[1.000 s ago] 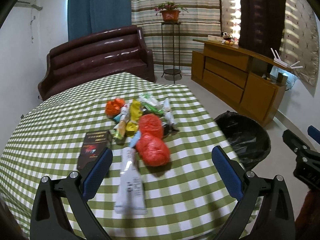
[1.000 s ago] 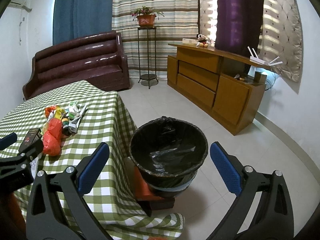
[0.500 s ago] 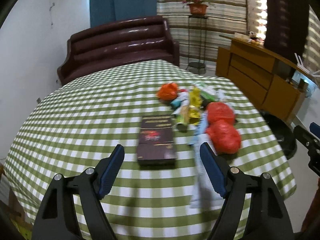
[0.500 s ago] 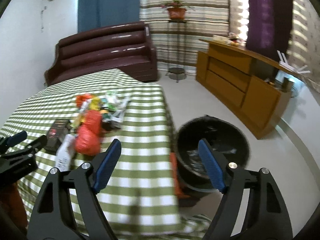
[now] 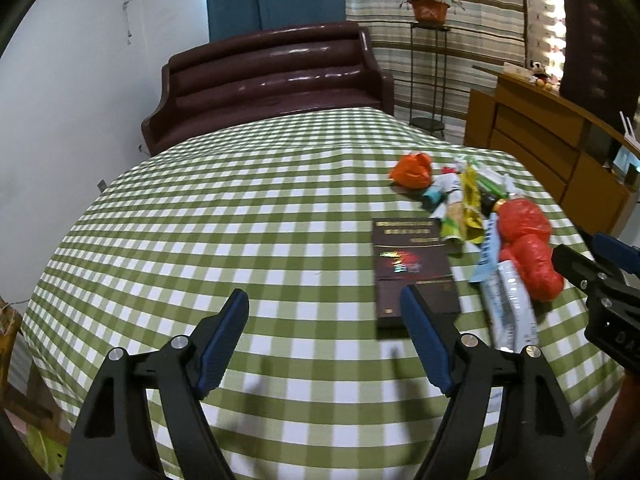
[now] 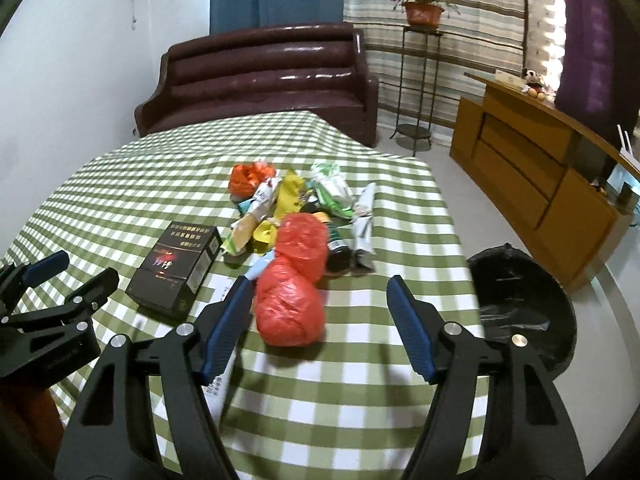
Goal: Collect trash
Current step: 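Grasp the red plastic bags with the right gripper while the left gripper approaches the white packet, then carry the red bags over the bin with the right gripper while the left gripper grasps the white packet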
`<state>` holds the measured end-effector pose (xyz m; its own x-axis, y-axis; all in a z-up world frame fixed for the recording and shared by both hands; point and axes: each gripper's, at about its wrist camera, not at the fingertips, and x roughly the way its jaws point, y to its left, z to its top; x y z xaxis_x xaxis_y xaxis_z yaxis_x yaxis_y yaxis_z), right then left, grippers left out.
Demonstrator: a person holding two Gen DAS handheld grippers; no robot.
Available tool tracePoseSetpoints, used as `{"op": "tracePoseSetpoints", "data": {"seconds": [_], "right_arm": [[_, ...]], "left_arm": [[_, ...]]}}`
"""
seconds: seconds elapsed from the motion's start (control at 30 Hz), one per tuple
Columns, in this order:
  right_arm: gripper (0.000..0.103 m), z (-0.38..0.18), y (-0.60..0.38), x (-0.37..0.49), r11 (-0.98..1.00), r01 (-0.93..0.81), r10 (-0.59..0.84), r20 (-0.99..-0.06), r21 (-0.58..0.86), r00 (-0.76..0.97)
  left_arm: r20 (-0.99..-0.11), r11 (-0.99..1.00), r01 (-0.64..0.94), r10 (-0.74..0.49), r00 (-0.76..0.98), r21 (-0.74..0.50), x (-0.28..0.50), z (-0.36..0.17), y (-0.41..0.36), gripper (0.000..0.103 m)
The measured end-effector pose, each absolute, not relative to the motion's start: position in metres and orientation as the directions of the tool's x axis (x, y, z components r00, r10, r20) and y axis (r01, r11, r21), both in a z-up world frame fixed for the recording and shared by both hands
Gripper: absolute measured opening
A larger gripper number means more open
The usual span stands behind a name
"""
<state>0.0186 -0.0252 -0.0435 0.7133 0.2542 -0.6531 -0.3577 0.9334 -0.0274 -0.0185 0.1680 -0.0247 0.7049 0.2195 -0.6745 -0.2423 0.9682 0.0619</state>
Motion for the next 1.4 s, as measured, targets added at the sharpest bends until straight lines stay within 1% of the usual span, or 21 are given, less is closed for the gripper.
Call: {"op": "tracePoseSetpoints", "data": {"seconds": [0.07, 0.1, 0.17, 0.37, 0.43, 0.47, 0.67, 0.83, 0.97, 1.2, 1.4], "right_arm": [[0.066, -0.047, -0.022, 0.022, 0.932, -0.36, 0.247, -0.663, -0.036, 0.707], [0.061, -0.049, -0.021, 0.024, 0.932, -0.361, 0.246, -0.667, -0.038, 0.703], [0.057, -0.053, -0.021, 0.029, 0.931, -0.363, 0.248, -0.684, -0.027, 0.687], [0.054, -0.062, -0.015, 0.03, 0.922, -0.388, 0.266, -0.699, -0.018, 0.664], [0.047, -0.066, -0.011, 0.031, 0.917, -0.398, 0.268, -0.706, -0.021, 0.656], [0.039, -0.067, -0.011, 0.032, 0.913, -0.408, 0.28, -0.712, -0.01, 0.644], [0.036, -0.065, -0.011, 0.027, 0.91, -0.415, 0.28, -0.695, -0.028, 0.662], [0.036, -0.052, -0.023, 0.016, 0.913, -0.407, 0.285, -0.664, -0.032, 0.691], [0.036, -0.042, -0.043, 0.006, 0.923, -0.381, 0.26, -0.636, -0.058, 0.726], [0.036, -0.034, -0.097, -0.002, 0.953, -0.296, 0.194, -0.618, -0.066, 0.762], [0.036, -0.032, -0.135, -0.006, 0.969, -0.245, 0.169, -0.613, -0.041, 0.771]], "left_arm": [[-0.682, 0.966, -0.251, 0.22, 0.698, 0.055, -0.017, -0.027, 0.175, 0.076], [-0.684, 0.966, -0.253, 0.219, 0.695, 0.052, -0.016, -0.028, 0.176, 0.076], [-0.689, 0.966, -0.255, 0.217, 0.691, 0.048, -0.015, -0.03, 0.179, 0.076], [-0.7, 0.968, -0.249, 0.204, 0.685, 0.039, -0.012, -0.034, 0.179, 0.076], [-0.701, 0.969, -0.246, 0.2, 0.685, 0.036, -0.011, -0.034, 0.177, 0.076], [-0.703, 0.969, -0.245, 0.197, 0.684, 0.034, -0.01, -0.034, 0.177, 0.076], [-0.719, 0.972, -0.235, 0.177, 0.672, 0.02, -0.008, -0.037, 0.171, 0.076], [-0.71, 0.977, -0.215, 0.162, 0.685, 0.016, -0.008, -0.032, 0.159, 0.076], [-0.703, 0.982, -0.19, 0.143, 0.696, 0.012, -0.009, -0.028, 0.146, 0.076], [-0.71, 0.991, -0.131, 0.08, 0.699, -0.017, -0.006, -0.025, 0.112, 0.075], [-0.726, 0.996, -0.091, 0.064, 0.685, 0.002, 0.0, -0.03, 0.081, 0.068]]}}
